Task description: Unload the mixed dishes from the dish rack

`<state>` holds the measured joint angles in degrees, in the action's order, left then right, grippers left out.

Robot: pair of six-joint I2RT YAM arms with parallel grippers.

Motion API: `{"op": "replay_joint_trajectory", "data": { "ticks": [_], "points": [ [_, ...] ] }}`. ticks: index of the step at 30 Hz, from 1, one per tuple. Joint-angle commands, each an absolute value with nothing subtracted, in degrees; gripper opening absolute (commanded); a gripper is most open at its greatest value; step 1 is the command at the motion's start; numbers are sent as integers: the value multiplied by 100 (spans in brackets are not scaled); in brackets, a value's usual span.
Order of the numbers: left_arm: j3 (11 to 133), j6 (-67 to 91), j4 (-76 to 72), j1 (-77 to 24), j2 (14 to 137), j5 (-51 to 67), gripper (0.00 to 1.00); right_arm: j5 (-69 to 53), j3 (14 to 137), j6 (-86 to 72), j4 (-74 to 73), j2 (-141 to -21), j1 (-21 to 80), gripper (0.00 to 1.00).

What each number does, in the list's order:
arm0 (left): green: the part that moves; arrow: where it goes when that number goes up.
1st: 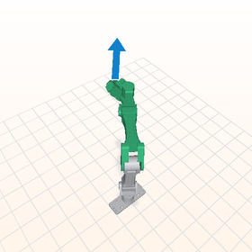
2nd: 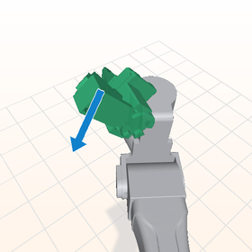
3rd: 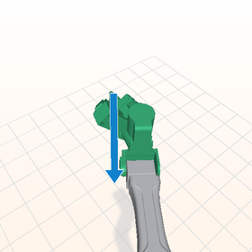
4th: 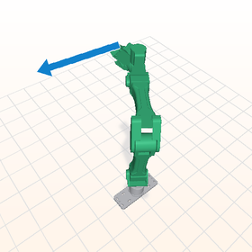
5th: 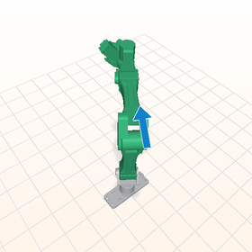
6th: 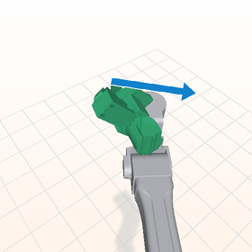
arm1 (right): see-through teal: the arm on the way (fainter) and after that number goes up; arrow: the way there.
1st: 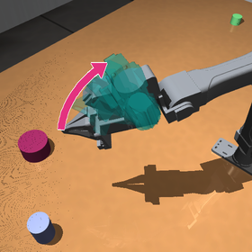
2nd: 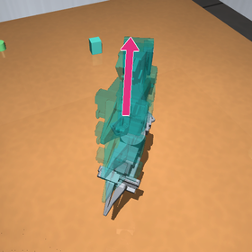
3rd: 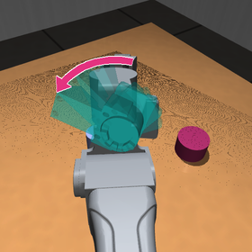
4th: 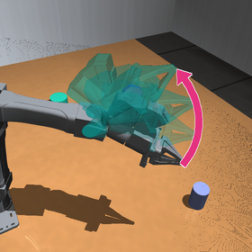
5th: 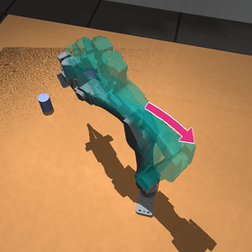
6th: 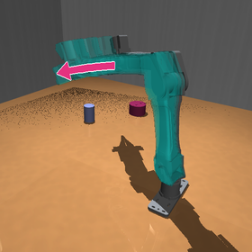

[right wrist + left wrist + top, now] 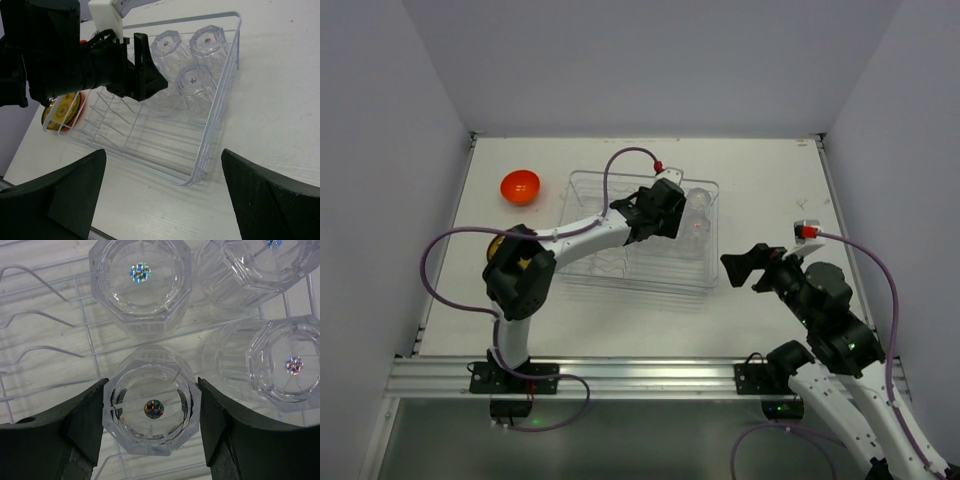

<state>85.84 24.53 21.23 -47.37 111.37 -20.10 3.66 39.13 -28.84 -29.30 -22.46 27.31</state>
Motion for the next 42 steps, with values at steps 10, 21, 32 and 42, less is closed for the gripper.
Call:
{"op": "replay_joint_trajectory", "data": {
  "ticks": [10,21,32,42],
  "points": [
    [7946,3094,1838,-4843,9327,-1733,0,149,3815,-2865,-2497,-2215,2716,99],
    [5451,4340,-1922,-4896,7218,394,0,-2688,3278,-3348,-379,-2803,2716,91],
    [4070,6380,-5076,-4887,7198,1844,0,-3189,2997,-3252,359,-2496,2716,75],
    [3657,7646,-7461,-4887,8340,2663,0,-3560,2690,-3630,1274,-2294,2716,42]
  ]
}}
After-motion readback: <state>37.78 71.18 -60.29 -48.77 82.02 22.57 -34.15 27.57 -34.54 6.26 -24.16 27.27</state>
